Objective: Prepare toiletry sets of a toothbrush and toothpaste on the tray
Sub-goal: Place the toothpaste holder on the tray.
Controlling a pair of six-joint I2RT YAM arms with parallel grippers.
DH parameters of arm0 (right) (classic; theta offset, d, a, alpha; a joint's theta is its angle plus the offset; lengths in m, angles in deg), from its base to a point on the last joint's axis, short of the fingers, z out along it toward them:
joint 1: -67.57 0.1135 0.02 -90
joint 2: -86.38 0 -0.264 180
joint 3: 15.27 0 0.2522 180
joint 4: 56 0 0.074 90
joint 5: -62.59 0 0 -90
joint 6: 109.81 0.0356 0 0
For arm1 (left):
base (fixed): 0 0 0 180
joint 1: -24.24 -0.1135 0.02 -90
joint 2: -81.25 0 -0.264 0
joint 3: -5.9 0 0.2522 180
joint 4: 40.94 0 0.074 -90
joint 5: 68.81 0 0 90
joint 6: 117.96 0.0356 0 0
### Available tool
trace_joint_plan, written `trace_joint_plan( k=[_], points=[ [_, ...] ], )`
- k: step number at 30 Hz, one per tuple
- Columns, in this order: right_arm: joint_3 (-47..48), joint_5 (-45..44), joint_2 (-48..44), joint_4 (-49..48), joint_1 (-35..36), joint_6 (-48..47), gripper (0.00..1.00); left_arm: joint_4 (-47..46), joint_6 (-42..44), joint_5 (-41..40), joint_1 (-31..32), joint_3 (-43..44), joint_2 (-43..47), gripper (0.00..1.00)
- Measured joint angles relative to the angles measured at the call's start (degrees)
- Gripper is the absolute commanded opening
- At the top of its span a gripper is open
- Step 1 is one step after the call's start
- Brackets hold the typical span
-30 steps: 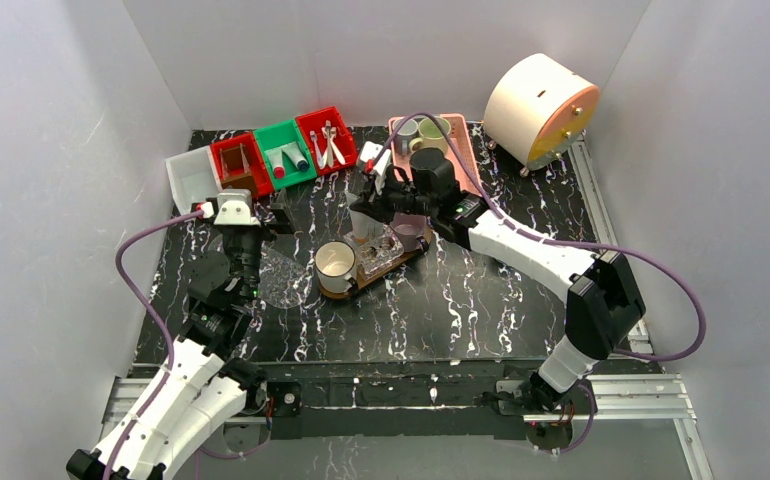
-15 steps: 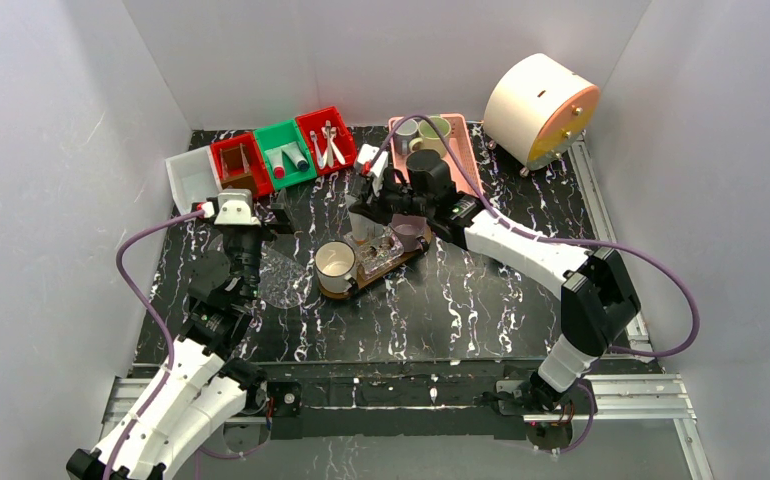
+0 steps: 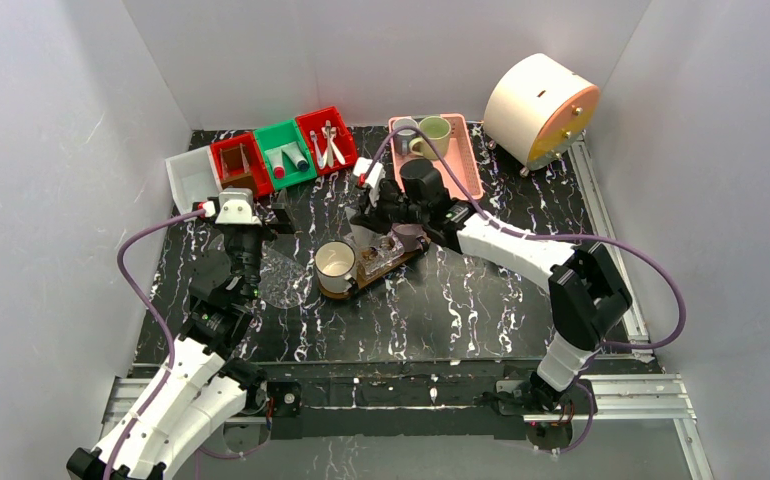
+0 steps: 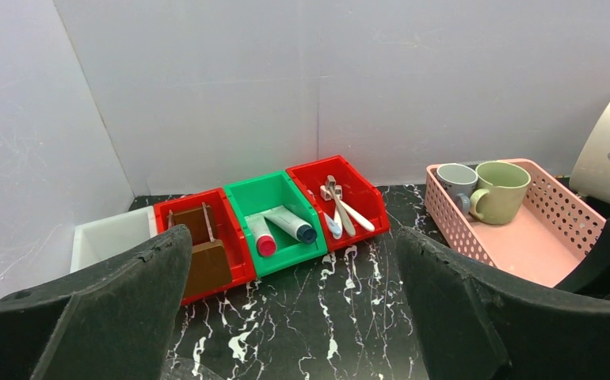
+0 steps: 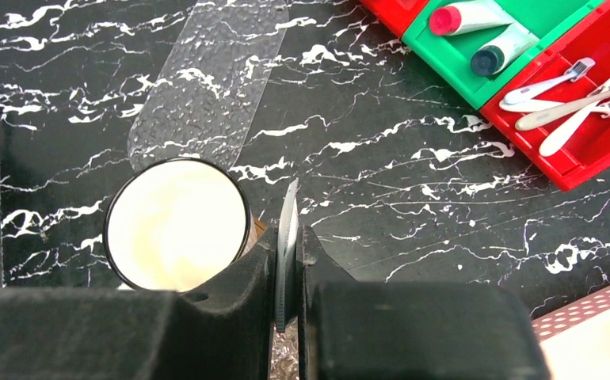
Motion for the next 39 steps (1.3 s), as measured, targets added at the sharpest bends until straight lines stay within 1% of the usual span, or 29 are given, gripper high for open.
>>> trace_joint_plan(
  k=[10, 20, 31, 39],
  points=[
    [-2.0, -0.2, 0.1, -1.2, 0.3, -0.5, 0.01, 0.0, 0.0, 0.1, 0.0, 0.0, 0.0, 0.98],
    [-4.9, -1.0, 0.1, -4.9, 0.7, -0.5, 0.01, 0.0, 0.0, 0.2, 0.0, 0.0, -0.3, 0.98],
    [-8.7, -2.1, 0.1, -11.8, 0.9, -0.2, 0.01, 0.0, 0.1, 0.2, 0.0, 0.0, -0.3, 0.98],
    [-9.4, -2.4, 0.1, -13.3, 1.1, -0.1, 0.13, -0.2, 0.1, 0.2, 0.0, 0.0, -0.3, 0.98]
  ],
)
